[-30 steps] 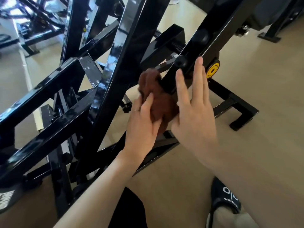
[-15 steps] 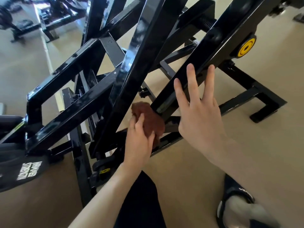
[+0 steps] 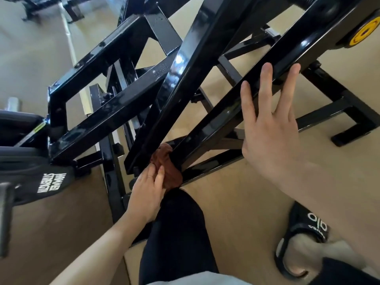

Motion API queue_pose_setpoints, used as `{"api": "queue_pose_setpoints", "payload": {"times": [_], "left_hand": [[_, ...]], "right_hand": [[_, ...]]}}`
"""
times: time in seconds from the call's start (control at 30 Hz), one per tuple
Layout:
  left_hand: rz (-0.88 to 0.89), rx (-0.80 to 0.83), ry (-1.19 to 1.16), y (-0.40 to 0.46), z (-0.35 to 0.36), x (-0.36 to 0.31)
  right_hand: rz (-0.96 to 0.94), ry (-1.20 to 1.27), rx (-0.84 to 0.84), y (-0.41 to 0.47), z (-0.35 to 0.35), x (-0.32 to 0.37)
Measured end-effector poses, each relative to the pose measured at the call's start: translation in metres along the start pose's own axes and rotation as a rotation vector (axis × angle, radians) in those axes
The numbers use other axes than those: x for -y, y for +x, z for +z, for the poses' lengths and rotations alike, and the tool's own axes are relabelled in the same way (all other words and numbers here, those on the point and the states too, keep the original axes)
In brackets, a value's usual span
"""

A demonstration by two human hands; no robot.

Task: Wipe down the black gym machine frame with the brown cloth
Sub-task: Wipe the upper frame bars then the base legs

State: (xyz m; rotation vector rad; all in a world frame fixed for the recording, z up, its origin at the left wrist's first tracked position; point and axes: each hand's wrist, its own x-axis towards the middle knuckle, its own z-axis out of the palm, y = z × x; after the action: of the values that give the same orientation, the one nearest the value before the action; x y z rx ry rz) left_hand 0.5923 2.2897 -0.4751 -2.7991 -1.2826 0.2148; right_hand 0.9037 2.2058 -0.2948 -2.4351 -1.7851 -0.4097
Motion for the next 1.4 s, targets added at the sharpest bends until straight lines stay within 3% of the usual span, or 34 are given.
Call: {"api": "queue_pose_setpoints", "payload": {"times": [0.17, 0.33, 0.57, 0.63, 0.7, 0.87, 1.03, 1.17, 1.27, 1.4], "left_hand": [[-0.142, -0.229, -0.364, 0.017, -0.047, -0.045], [-0.016, -0.44, -0.543, 0.079, -0.124, -0.106], [0.187, -0.691, -0.638, 0.161, -0.232, -0.179], [0.227, -0.765, -0.666, 0.177, -0.254, -0.194], [0.213, -0.811, -0.657, 0.183, -0.262, -0.205], [0.215, -0.696, -0.601, 0.16, -0.227, -0.182], [0.088, -0.653, -0.705, 0.148, -0.233, -0.181], [0.188, -0.739, -0.925, 0.177, -0.297, -0.221], [0.22, -0.804, -0.852, 0.206, -0.341, -0.24], [0.295, -0.761, -1.033, 0.217, -0.349, -0.234]], "right_hand": [[0.027, 0.018, 0.013, 0.002, 0.002, 0.005], [0.032, 0.079, 0.031, 0.002, -0.005, 0.009], [0.177, 0.551, -0.454, 0.014, -0.053, -0.05], [0.283, 0.571, -0.487, 0.02, -0.066, -0.072], [0.37, 0.598, -0.405, 0.023, -0.07, -0.085], [0.395, 0.697, -0.202, 0.021, -0.073, -0.089], [0.394, 0.823, -0.235, 0.024, -0.075, -0.093], [0.421, 0.937, -0.289, 0.032, -0.078, -0.1], [0.444, 1.023, -0.371, 0.036, -0.076, -0.11], [0.552, 1.077, -0.351, 0.037, -0.079, -0.124]]}}
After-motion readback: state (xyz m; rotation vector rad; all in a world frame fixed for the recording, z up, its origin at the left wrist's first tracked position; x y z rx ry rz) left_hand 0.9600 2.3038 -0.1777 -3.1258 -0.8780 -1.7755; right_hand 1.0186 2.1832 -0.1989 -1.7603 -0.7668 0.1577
